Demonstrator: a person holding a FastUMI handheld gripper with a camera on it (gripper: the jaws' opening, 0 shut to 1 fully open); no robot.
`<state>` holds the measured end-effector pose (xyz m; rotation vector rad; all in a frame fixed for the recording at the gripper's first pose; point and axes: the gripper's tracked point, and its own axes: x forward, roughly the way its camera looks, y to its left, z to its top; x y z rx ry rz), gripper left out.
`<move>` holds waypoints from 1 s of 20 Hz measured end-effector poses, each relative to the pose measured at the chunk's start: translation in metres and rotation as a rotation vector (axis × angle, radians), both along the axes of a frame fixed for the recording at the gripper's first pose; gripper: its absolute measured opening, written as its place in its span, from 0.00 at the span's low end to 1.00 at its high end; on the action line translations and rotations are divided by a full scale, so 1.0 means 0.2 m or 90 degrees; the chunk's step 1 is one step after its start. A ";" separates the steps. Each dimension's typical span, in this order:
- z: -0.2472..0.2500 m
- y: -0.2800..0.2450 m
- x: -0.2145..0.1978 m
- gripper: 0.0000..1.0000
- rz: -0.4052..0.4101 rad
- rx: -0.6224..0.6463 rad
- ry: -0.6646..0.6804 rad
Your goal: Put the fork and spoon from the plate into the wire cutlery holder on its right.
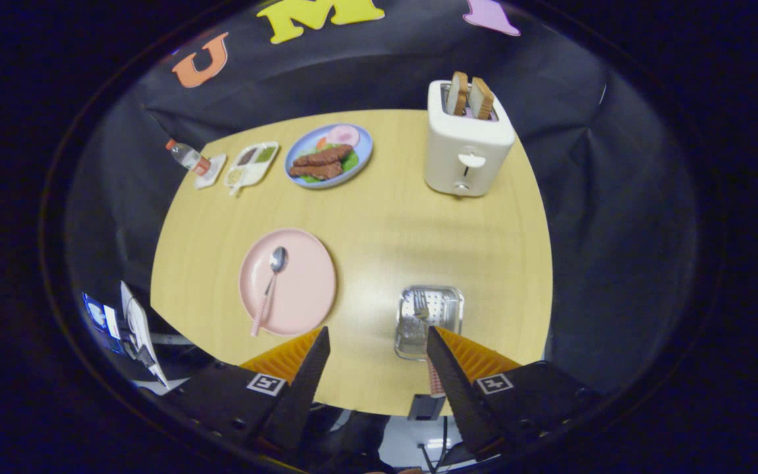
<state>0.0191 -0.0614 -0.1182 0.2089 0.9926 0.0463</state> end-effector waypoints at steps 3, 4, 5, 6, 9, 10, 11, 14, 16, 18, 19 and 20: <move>0.00 0.22 0.05 0.97 -0.007 0.022 -0.090; -0.01 0.30 0.04 0.97 -0.007 0.025 -0.113; -0.04 0.40 0.04 0.97 -0.007 0.028 -0.132; -0.08 0.49 0.03 0.97 -0.009 0.029 -0.147; -0.23 0.76 0.00 0.97 -0.020 0.045 -0.168; -0.28 0.84 -0.01 0.97 -0.029 0.049 -0.173; -0.33 0.89 -0.01 0.97 -0.041 0.048 -0.179; -0.50 1.03 0.02 0.97 -0.069 0.036 -0.172; -0.60 1.07 0.05 0.97 -0.082 0.028 -0.159; -0.66 1.10 0.07 0.97 -0.090 0.014 -0.154; -0.68 1.11 0.08 0.97 -0.092 0.010 -0.150; -0.70 1.11 0.09 0.96 -0.096 0.000 -0.149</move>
